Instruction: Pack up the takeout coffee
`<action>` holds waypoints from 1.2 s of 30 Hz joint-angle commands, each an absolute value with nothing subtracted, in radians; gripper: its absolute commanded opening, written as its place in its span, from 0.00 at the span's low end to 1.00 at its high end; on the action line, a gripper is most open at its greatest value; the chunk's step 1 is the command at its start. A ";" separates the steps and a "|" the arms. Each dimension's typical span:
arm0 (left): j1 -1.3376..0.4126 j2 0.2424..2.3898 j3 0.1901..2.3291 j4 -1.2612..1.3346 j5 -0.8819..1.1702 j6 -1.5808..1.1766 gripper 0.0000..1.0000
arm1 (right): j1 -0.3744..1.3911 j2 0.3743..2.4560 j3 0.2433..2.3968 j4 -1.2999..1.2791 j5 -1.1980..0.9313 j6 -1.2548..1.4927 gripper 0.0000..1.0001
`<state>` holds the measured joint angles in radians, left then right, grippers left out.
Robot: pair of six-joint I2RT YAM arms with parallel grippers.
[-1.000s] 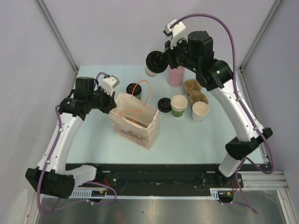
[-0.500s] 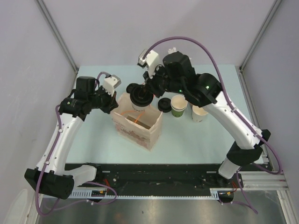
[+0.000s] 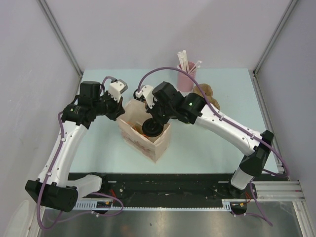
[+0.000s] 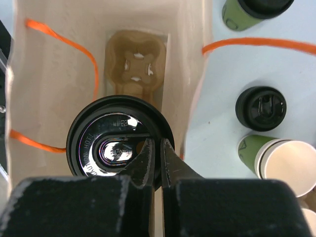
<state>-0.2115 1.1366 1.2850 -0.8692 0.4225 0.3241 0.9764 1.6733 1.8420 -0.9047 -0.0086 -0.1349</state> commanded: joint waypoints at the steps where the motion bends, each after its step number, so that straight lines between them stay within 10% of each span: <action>1: -0.218 1.108 1.315 -0.844 0.446 0.342 0.01 | 0.996 1.608 1.763 -0.775 0.044 -0.109 0.00; 36: -0.219 1.109 1.304 -0.824 0.445 0.357 0.00 | 1.005 1.848 1.666 -0.837 -0.311 -0.581 0.00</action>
